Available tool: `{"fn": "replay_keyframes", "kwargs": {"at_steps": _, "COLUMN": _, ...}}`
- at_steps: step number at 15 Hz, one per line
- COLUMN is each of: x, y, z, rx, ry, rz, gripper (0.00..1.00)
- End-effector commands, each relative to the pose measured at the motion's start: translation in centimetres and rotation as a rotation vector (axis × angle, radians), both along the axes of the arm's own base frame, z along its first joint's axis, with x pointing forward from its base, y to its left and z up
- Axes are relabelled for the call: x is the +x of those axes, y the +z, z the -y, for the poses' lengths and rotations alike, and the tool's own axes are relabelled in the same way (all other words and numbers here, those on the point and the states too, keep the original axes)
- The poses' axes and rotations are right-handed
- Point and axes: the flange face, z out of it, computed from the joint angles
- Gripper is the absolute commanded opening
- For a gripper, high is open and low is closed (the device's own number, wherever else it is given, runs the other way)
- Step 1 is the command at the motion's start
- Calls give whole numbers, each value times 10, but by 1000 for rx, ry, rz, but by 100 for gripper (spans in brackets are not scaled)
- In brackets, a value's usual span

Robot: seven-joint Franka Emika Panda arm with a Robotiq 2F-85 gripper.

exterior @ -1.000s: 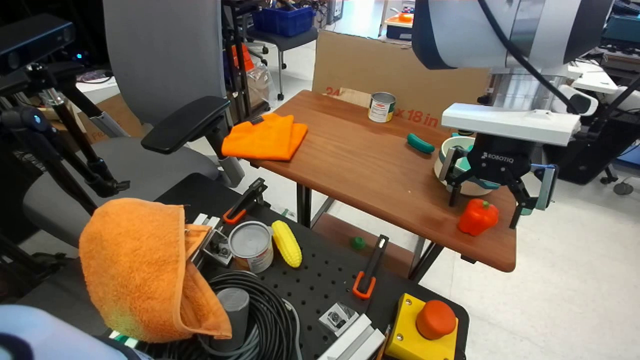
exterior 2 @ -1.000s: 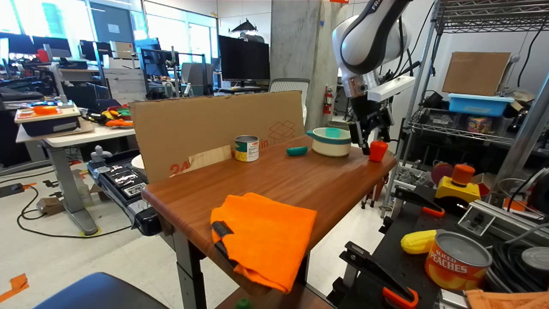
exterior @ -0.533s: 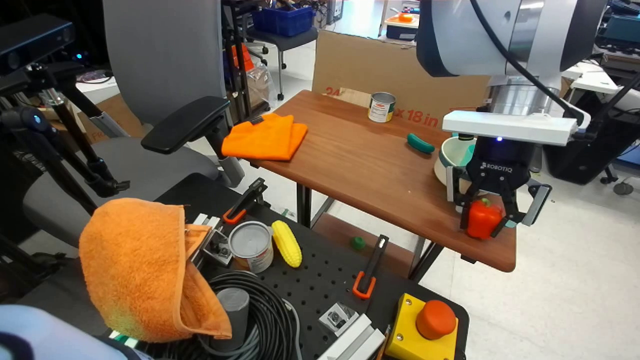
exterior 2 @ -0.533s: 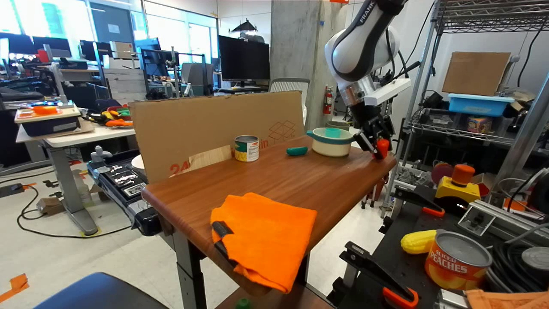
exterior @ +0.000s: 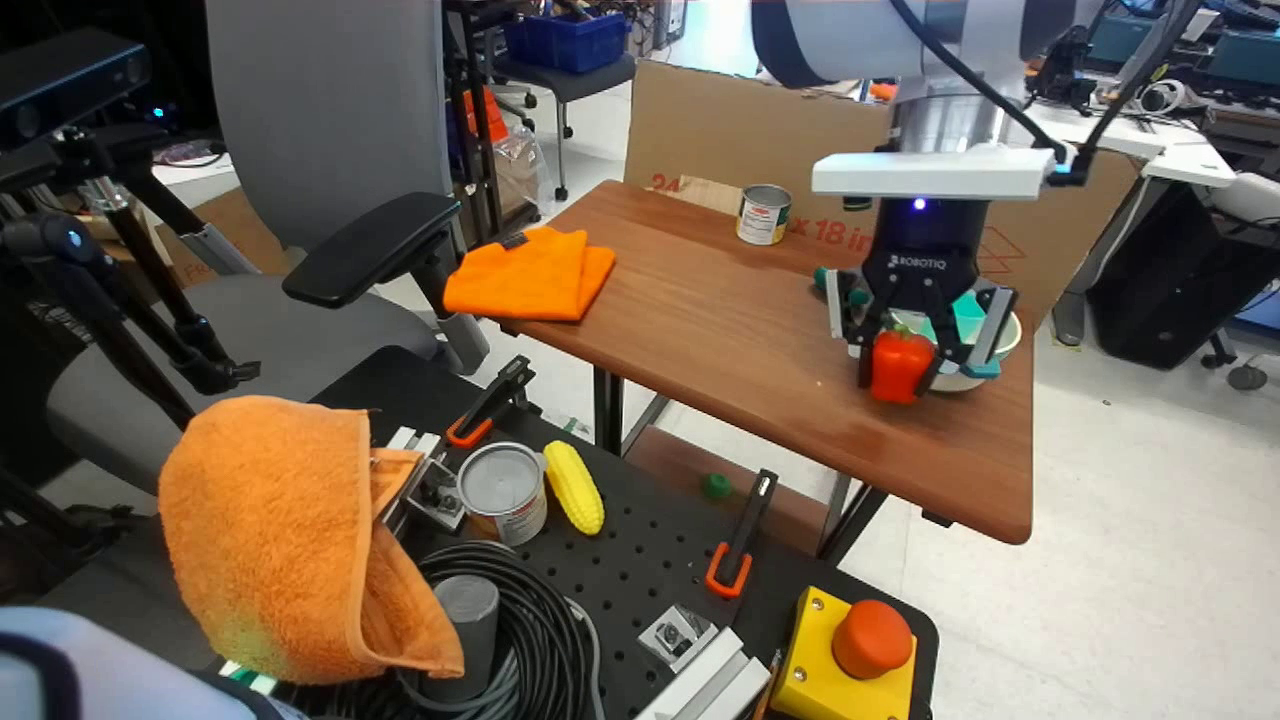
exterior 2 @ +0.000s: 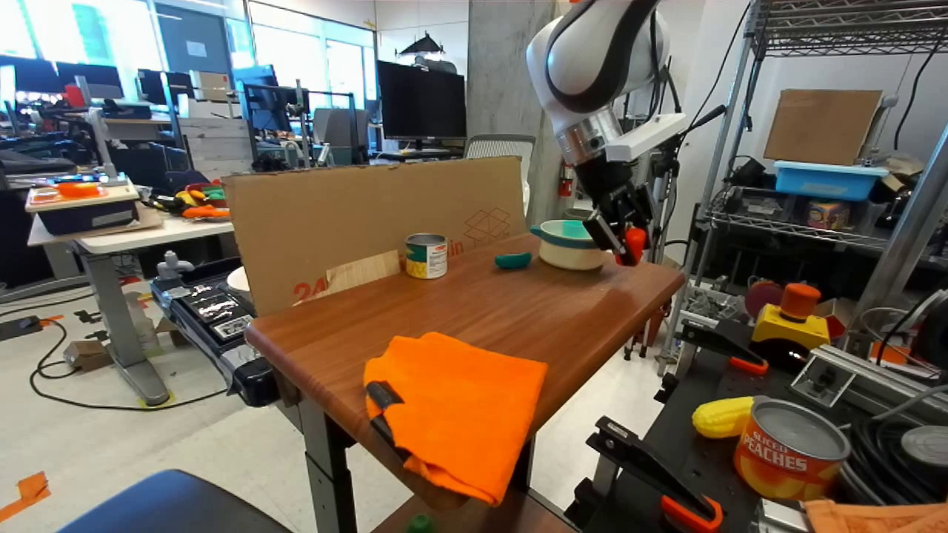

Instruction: Pick the red pepper and place it beside the green object on the desk

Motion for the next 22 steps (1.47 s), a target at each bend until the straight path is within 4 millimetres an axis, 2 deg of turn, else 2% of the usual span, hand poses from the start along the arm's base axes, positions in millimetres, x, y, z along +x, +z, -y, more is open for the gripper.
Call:
{"fn": "replay_keyframes", "kwargs": {"at_steps": 1, "x": -7, "y": 25, "z": -63, "rx": 1, "ry": 123, "rz": 55, "gripper": 21}}
{"fn": "replay_keyframes", "kwargs": {"at_steps": 3, "x": 3, "y": 33, "z": -95, "rx": 6, "ry": 173, "rz": 90, "gripper": 21}}
{"fn": "replay_keyframes", "kwargs": {"at_steps": 5, "x": 14, "y": 32, "z": -119, "rx": 3, "ry": 212, "rz": 121, "gripper": 21}}
{"fn": "replay_keyframes", "kwargs": {"at_steps": 9, "x": 42, "y": 27, "z": -149, "rx": -23, "ry": 285, "rz": 168, "gripper": 21}}
{"fn": "replay_keyframes", "kwargs": {"at_steps": 16, "x": 108, "y": 0, "z": -159, "rx": -94, "ry": 314, "rz": 187, "gripper": 21}}
{"fn": "replay_keyframes", "kwargs": {"at_steps": 19, "x": 123, "y": -15, "z": -161, "rx": -53, "ry": 339, "rz": 138, "gripper": 21}}
{"fn": "replay_keyframes", "kwargs": {"at_steps": 22, "x": 126, "y": -23, "z": -158, "rx": 0, "ry": 400, "rz": 89, "gripper": 21}}
